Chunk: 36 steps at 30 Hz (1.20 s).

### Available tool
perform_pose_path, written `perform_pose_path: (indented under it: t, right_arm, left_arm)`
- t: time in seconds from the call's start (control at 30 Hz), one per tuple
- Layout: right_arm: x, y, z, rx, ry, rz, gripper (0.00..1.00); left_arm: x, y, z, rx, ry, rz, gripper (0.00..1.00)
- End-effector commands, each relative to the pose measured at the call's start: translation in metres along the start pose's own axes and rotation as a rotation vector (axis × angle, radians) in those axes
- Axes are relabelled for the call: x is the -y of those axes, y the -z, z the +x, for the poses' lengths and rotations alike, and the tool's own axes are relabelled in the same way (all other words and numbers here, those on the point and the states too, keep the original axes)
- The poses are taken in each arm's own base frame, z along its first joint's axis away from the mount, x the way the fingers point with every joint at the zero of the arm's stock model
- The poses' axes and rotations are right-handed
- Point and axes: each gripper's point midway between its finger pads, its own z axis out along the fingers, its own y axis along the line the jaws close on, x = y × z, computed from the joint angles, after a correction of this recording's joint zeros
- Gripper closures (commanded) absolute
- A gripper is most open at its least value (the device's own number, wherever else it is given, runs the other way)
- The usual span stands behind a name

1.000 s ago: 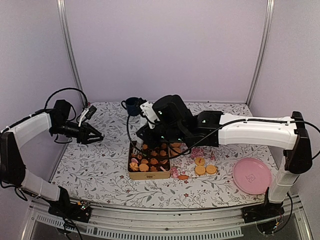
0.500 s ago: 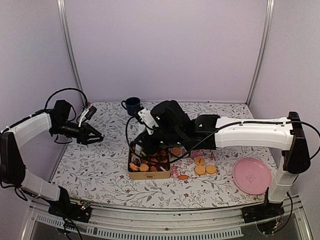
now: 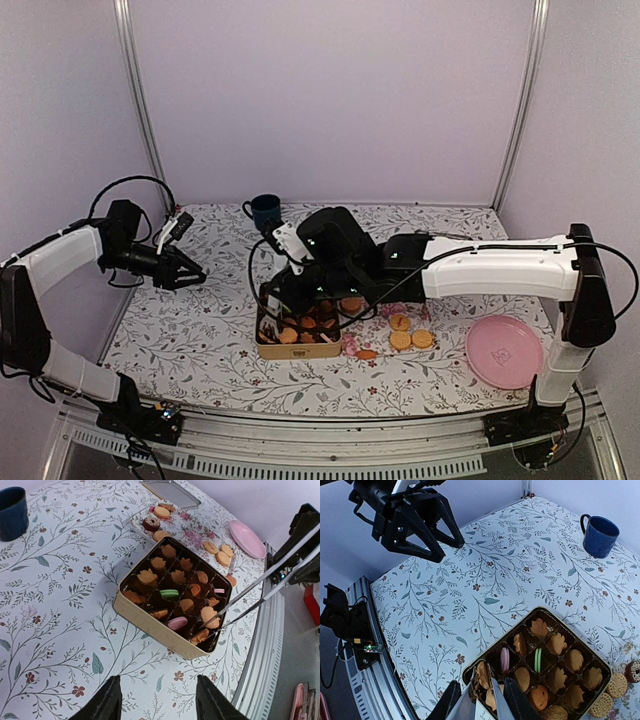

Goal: Pack the cookies
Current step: Adjust the fake cookies in the empty pocket of the box, then place the clamp on the plate.

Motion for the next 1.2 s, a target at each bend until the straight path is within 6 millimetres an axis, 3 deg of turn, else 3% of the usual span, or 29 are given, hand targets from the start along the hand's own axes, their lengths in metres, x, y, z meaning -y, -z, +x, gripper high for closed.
perform_pose_path:
  t: [0.0, 0.13, 0.23, 0.3, 0.43, 0.57, 0.8, 1.03, 1.17]
  right_arm:
    - [0.013, 0.031, -0.035, 0.092, 0.009, 0.059, 0.69]
    - [0.04, 0.066, -0.057, 0.16, -0.044, 0.092, 0.64]
    - [0.07, 0.09, -0.054, 0.175, -0.124, 0.13, 0.6]
    - [0.094, 0.106, -0.044, 0.171, -0.201, 0.149, 0.59]
    - [0.15, 0.131, 0.001, 0.122, -0.458, 0.207, 0.58]
    - [0.183, 0.148, 0.042, 0.102, -0.703, 0.222, 0.57]
    - [0.214, 0.15, 0.088, 0.091, -0.986, 0.292, 0.56]
    - [0.233, 0.129, 0.122, 0.044, -1.19, 0.383, 0.57]
    - [0.239, 0.112, 0.138, 0.0, -1.287, 0.417, 0.52]
  left_arm:
    - [-0.001, 0.004, -0.001, 0.011, -0.017, -0.01, 0.49]
    - [-0.003, 0.004, -0.004, 0.009, -0.016, -0.022, 0.45]
    - [-0.006, 0.005, -0.006, 0.008, -0.012, -0.034, 0.42]
    - [-0.008, 0.005, -0.007, 0.007, -0.012, -0.038, 0.41]
    - [-0.01, 0.005, -0.008, 0.003, -0.017, -0.042, 0.39]
    - [-0.01, 0.003, -0.007, 0.005, -0.024, -0.044, 0.39]
    - [-0.004, 0.003, -0.008, 0.012, -0.05, -0.036, 0.39]
    - [-0.001, 0.004, -0.008, 0.017, -0.065, -0.035, 0.4]
    - [-0.001, 0.004, -0.009, 0.018, -0.074, -0.038, 0.4]
